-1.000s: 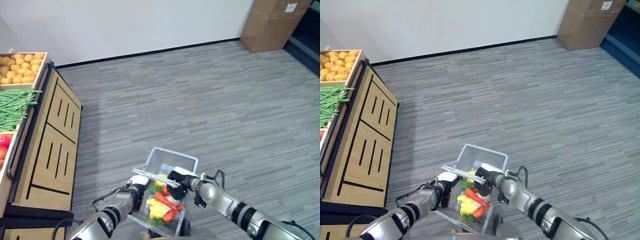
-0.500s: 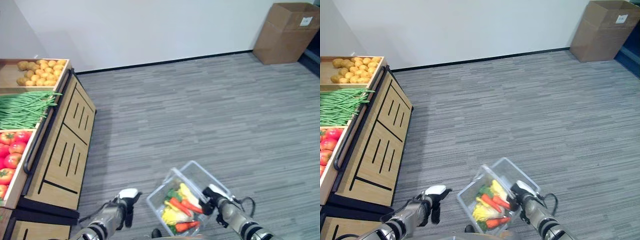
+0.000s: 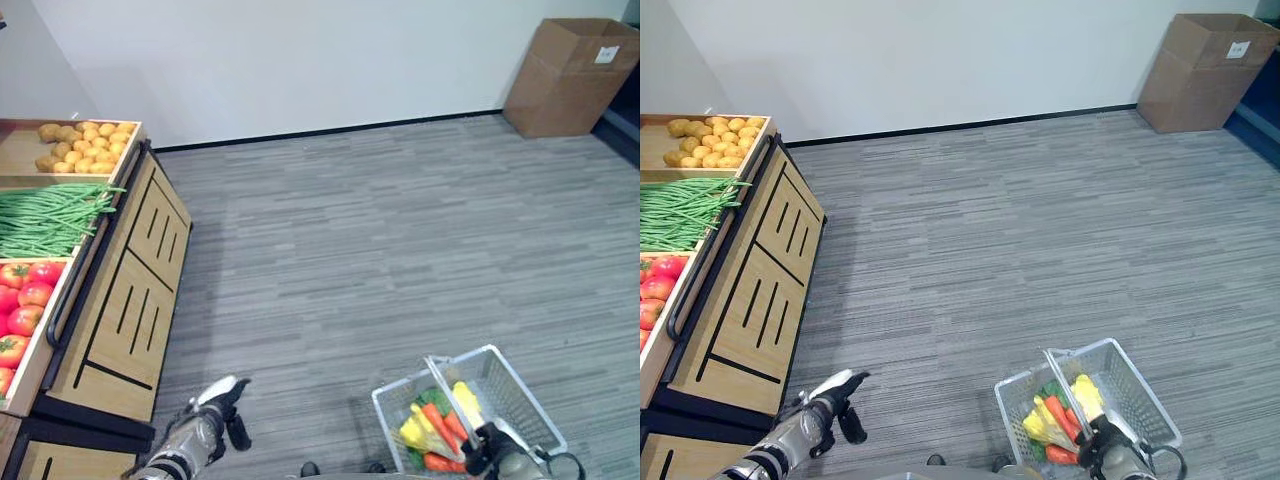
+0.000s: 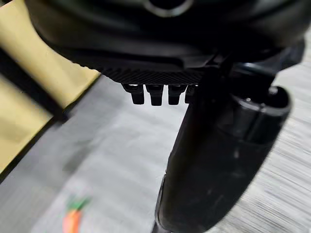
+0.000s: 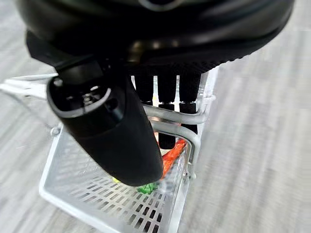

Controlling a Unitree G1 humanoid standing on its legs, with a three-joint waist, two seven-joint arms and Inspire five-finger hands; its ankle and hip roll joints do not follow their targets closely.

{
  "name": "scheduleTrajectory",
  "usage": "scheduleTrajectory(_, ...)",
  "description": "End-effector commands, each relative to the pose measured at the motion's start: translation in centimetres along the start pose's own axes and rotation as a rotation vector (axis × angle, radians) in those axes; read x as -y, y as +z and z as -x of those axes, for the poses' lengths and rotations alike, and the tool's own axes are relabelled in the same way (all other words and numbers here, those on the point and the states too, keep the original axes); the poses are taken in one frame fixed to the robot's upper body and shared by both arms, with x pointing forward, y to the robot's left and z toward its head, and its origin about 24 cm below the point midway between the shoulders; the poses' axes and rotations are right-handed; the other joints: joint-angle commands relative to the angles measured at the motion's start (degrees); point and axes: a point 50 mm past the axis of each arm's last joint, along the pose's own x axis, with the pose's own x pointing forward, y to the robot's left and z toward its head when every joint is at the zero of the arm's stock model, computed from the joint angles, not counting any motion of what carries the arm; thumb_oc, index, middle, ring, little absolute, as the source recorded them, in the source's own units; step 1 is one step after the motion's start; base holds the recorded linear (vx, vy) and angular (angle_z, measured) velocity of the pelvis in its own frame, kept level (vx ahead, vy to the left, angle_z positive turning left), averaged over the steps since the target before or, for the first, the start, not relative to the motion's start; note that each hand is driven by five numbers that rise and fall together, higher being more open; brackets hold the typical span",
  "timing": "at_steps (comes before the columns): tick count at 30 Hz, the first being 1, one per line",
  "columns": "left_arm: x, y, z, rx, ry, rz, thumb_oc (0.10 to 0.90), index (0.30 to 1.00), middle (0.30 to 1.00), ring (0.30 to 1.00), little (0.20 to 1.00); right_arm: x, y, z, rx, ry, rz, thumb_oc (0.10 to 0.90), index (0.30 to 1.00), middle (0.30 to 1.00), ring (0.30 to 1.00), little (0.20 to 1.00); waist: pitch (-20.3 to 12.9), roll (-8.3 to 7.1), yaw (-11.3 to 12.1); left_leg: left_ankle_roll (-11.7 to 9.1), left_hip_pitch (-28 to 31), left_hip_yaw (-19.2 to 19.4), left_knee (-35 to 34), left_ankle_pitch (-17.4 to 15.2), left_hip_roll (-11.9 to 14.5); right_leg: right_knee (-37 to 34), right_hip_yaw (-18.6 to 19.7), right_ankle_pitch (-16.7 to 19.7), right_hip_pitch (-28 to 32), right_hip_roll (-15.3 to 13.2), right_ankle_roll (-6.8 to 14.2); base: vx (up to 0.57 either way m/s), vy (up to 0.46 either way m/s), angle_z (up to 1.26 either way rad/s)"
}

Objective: Get the vegetables into the basket

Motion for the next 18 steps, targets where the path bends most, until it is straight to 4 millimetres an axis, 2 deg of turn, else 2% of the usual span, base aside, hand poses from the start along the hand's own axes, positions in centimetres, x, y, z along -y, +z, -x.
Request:
scheduleTrajectory(1, -2.0, -0.2, -0.3, -0.043, 0.088, 0.119, 0.9, 1.0, 1.0, 1.0, 1.0, 1.7, 0.7, -0.3, 0.005, -0.061, -0.059, 0.4, 0.3, 0.3, 0.3, 0.3, -0.35, -2.6, 0.96, -0.86, 2.33, -0.21, 0.05, -6.49, -0.09, -0.38, -0.21, 1.64, -2.73, -5.68, 4.91, 0.02, -0.017, 0.03)
scheduleTrajectory(2, -1.2, -1.4, -0.2, -0.102, 0.075, 0.21, 0.9, 1.0, 1.0, 1.0, 1.0, 1.0, 0.1, -0.2, -0.021, -0.045, -0.099, 0.4, 0.3, 0.3, 0.3, 0.3, -0.37, -2.76, 0.81, -0.99, 2.34, -0.34, 0.01, -6.44, -0.03, -0.35, -0.41, 1.43, -2.54, -5.63, 4.82, 0.02, -0.012, 0.05)
scheduleTrajectory(3, -1.3, -1.4, -0.2, -0.102, 0.076, 0.21, 0.9, 1.0, 1.0, 1.0, 1.0, 1.0, 0.2, -0.2, -0.021, -0.045, -0.099, 0.4, 0.3, 0.3, 0.3, 0.3, -0.41, -2.77, 0.85, -0.99, 2.27, -0.29, 0.01, -6.41, -0.03, -0.47, -0.37, 1.54, -2.57, -5.61, 4.8, 0.02, -0.014, 0.08)
scheduleTrajectory(4, -0.6, -2.3, 0.0, -0.146, 0.067, 0.292, 0.9, 1.0, 1.0, 1.0, 1.0, 0.4, -0.3, -0.1, -0.041, -0.034, -0.135, 0.4, 0.3, 0.3, 0.3, 0.3, -0.49, -2.88, 0.86, -1.08, 2.27, -0.29, 0.01, -6.37, 0.03, -0.62, -0.48, 1.53, -2.45, -5.57, 4.73, 0.01, -0.011, 0.06)
scheduleTrajectory(6, 1.3, -4.3, 0.5, -0.242, 0.023, 0.401, 0.9, 1.0, 1.0, 1.0, 1.0, -1.0, -0.8, 0.1, -0.063, 0.012, -0.168, 0.4, 0.3, 0.3, 0.3, 0.3, -0.65, -3.19, 1.02, -1.17, 2.35, -0.34, 0.01, -6.34, 0.15, -0.8, -0.58, 1.45, -2.31, -5.38, 4.53, 0.02, -0.011, 0.02)
scheduleTrajectory(8, 2.3, -5.6, 1.0, -0.306, 0.006, 0.438, 0.9, 1.0, 1.0, 1.0, 1.0, -1.9, -0.8, 0.2, -0.064, 0.038, -0.165, 0.4, 0.3, 0.3, 0.3, 0.3, -0.78, -3.29, 1.11, -1.27, 2.36, -0.39, 0.01, -6.3, 0.22, -1.02, -0.68, 1.46, -2.14, -5.32, 4.43, 0.02, -0.01, 0.0)
scheduleTrajectory(13, 3.7, -6.5, 1.5, -0.347, -0.022, 0.494, 0.9, 1.0, 1.0, 1.0, 1.0, -3.6, -1.1, 0.6, -0.076, 0.083, -0.229, 0.4, 0.3, 0.3, 0.3, 0.3, -0.73, -3.3, 1.16, -1.38, 2.41, -0.49, 0.01, -6.21, 0.36, -1.02, -0.81, 1.35, -1.97, -5.25, 4.28, 0.0, 0.0, 0.0)
scheduleTrajectory(18, 3.7, -6.1, 1.4, -0.322, -0.019, 0.497, 0.9, 1.0, 1.0, 1.0, 1.0, -4.5, -1.4, 0.8, -0.089, 0.111, -0.238, 0.4, 0.3, 0.3, 0.3, 0.3, -0.8, -3.37, 1.19, -1.43, 2.45, -0.54, 0.01, -6.21, 0.3, -1.09, -0.85, 1.26, -1.89, -5.16, 4.31, 0.0, 0.0, 0.0)
